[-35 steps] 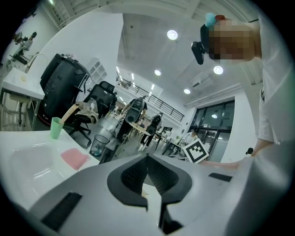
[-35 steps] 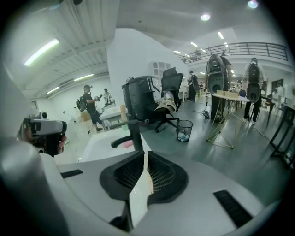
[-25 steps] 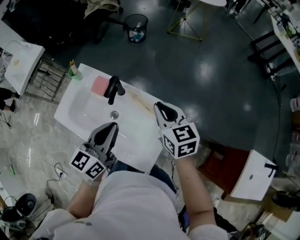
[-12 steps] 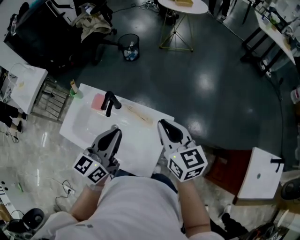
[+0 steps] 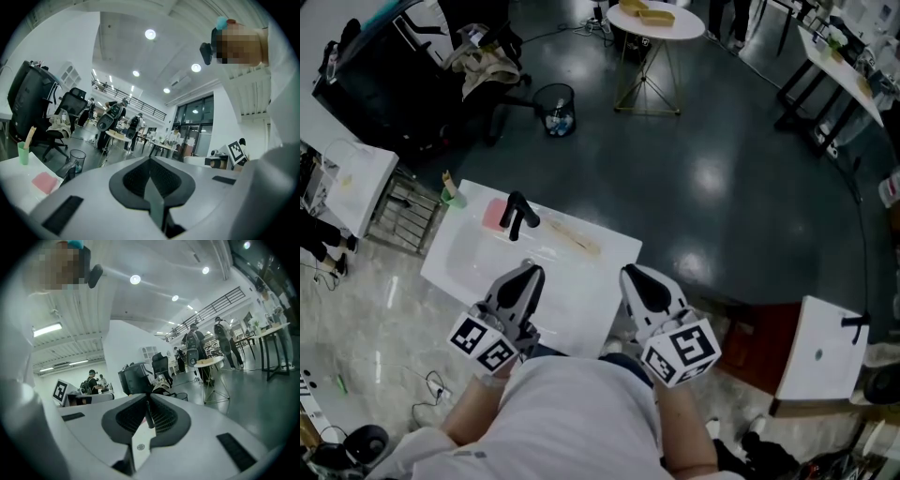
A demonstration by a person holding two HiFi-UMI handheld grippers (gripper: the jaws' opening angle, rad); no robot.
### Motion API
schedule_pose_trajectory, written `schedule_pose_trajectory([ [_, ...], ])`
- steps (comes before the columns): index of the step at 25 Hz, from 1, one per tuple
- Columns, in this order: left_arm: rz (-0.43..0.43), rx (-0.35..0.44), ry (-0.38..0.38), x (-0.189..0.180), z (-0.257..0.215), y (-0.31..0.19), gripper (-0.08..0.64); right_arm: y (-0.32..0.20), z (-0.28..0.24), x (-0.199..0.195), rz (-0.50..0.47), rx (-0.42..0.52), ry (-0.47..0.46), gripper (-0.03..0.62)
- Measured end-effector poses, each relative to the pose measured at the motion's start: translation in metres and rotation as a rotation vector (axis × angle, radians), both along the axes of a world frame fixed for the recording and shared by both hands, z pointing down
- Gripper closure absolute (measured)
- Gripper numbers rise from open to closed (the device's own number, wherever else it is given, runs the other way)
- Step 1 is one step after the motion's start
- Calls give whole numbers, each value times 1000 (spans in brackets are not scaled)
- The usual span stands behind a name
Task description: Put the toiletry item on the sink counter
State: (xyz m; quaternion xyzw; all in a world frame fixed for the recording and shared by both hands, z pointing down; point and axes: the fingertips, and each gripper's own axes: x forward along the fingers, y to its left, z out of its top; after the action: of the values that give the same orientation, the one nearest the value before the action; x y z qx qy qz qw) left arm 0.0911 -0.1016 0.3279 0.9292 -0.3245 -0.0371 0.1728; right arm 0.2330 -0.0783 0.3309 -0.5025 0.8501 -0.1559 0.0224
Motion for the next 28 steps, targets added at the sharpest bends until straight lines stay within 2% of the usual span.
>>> schedule_pose_trajectory([
  [12,-28,12,-14,-12,-6,16,543,18,0,-14,-24,25,-38,557],
  [28,-54,7,-3,-26,-5,25,543,23,4,-18,-18,20,-31,557],
])
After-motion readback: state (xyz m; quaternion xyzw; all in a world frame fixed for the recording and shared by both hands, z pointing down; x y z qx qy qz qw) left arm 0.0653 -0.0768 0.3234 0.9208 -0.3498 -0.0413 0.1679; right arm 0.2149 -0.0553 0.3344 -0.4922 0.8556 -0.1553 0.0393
